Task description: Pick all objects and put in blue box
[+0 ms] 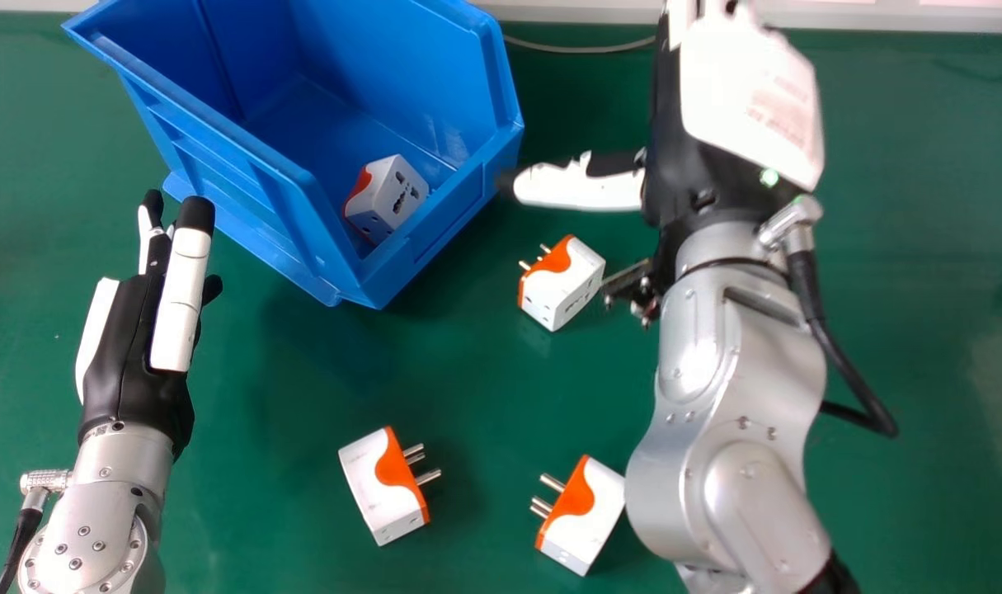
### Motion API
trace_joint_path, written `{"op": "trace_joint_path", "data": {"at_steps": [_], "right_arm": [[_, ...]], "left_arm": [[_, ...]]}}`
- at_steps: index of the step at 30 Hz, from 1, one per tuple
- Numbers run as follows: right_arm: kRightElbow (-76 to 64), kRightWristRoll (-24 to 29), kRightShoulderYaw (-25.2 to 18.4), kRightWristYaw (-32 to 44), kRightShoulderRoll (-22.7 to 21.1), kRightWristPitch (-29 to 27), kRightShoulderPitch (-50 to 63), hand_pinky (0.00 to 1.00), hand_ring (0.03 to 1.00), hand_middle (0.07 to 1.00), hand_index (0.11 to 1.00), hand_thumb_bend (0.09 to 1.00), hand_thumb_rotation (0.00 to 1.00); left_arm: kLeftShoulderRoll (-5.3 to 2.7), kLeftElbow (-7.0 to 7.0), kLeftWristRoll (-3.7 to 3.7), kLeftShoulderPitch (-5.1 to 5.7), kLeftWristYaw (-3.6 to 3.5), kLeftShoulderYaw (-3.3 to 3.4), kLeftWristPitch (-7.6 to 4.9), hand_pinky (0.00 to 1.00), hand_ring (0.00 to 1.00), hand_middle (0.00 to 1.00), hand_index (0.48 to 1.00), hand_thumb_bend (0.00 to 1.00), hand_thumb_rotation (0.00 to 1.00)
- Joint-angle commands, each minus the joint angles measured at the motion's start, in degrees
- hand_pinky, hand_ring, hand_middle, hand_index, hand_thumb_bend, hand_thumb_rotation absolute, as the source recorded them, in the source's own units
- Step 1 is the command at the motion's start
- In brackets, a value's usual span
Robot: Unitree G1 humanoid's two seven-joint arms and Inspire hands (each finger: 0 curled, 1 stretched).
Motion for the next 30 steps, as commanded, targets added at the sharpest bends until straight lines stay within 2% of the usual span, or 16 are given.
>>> {"op": "trace_joint_path", "data": {"at_steps": [1,9,14,22,27,30], "right_arm": [[2.33,0.71,-0.99,-0.95,1.23,0.46,-1.42,0.93,0.969,0.999,1.000,1.000,0.46],[4.97,2.87,-0.69,0.80,2.04,1.48,-1.36,0.93,0.965,0.995,0.993,1.000,0.41],[5.55,5.13,-0.74,0.32,1.59,0.74,-0.89,0.94,0.966,0.996,0.994,1.000,0.42],[7.82,8.44,0.15,-3.66,1.75,-0.75,0.05,0.90,0.955,0.975,0.981,1.000,0.42],[9.01,9.55,1.37,-5.11,2.11,-0.66,0.23,0.87,0.944,0.961,0.968,1.000,0.41],[9.51,10.64,1.63,-5.64,1.86,-0.77,0.28,0.86,0.943,0.955,0.960,1.000,0.40]], "left_arm": [[0.45,-0.63,-0.21,-0.40,0.18,0.41,-1.20,0.96,1.00,1.00,1.000,0.80,1.00],[0.27,-1.32,0.50,-0.36,0.95,0.11,-0.88,0.95,1.00,1.00,1.000,0.80,1.00],[0.41,-0.90,0.64,-0.39,1.06,-0.04,-1.20,0.95,1.00,1.00,1.000,0.80,1.00],[0.30,-0.97,0.72,-0.60,1.17,-0.21,-0.91,0.95,1.00,1.00,1.000,0.80,1.00],[0.47,-0.74,0.67,-0.54,1.05,-0.26,-1.23,0.96,1.00,1.00,1.000,0.80,1.00],[0.48,-0.60,0.30,-0.47,0.56,-0.30,-1.47,0.97,1.00,1.00,1.000,0.80,1.00]]}}
